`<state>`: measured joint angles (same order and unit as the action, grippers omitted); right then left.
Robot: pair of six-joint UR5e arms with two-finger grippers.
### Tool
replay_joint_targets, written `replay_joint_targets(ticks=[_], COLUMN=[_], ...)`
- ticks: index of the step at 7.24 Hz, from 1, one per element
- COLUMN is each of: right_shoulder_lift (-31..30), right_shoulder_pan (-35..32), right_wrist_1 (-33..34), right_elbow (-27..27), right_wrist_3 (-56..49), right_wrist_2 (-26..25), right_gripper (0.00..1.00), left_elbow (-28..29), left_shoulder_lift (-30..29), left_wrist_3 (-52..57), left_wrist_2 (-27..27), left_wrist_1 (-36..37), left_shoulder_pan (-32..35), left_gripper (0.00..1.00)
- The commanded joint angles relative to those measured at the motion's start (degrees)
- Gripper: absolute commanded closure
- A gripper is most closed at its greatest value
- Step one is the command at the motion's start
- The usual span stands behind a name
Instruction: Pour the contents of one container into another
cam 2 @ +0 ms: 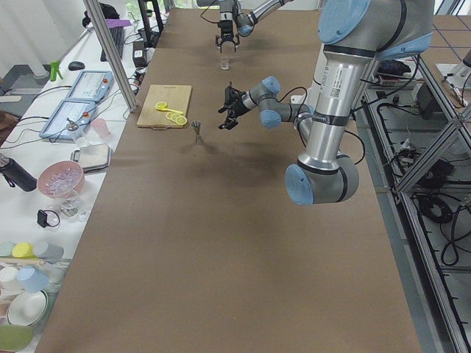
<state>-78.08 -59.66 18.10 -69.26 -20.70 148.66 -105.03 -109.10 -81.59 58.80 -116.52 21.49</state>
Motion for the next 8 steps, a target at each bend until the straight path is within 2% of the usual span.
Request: replay_joint_targets(ticks=[1,4,5,6,8], right_shoulder_lift=[1.53,1.70,1.70,1.70,1.88], right_shoulder_pan=[0.60,1.65,2.09,2.44,2.62], right_wrist_1=[-0.25,-2.00,-6.88,-12.50,-19.47], right_elbow=[1.49,1.49,2.62,4.37,7.80], right_wrist_3=[0.40,4.26,7.05,10.04,12.60], right_wrist_2=[-3.46,-3.73,-3.64,-3.55,-3.46], right_gripper=[0.05,0.05,0.05,0.05,0.05], left_elbow=[6.99,10.62,12.46,14.74,16.17], left_shoulder_lift=[-2.16,-2.52,-2.61,-3.48,-4.37], left_wrist_3=[0.11,0.11,0.11,0.11,0.29], left_wrist_2=[-2.45,-5.27,-5.53,-8.23,-8.61], left_wrist_1=[-5.79,-9.07,-11.08,-12.58,-12.77], left_shoulder_pan=[-0.14,-0.49,-0.57,-0.58,-0.14], left_gripper=[0.03,0.03,0.03,0.03,0.04])
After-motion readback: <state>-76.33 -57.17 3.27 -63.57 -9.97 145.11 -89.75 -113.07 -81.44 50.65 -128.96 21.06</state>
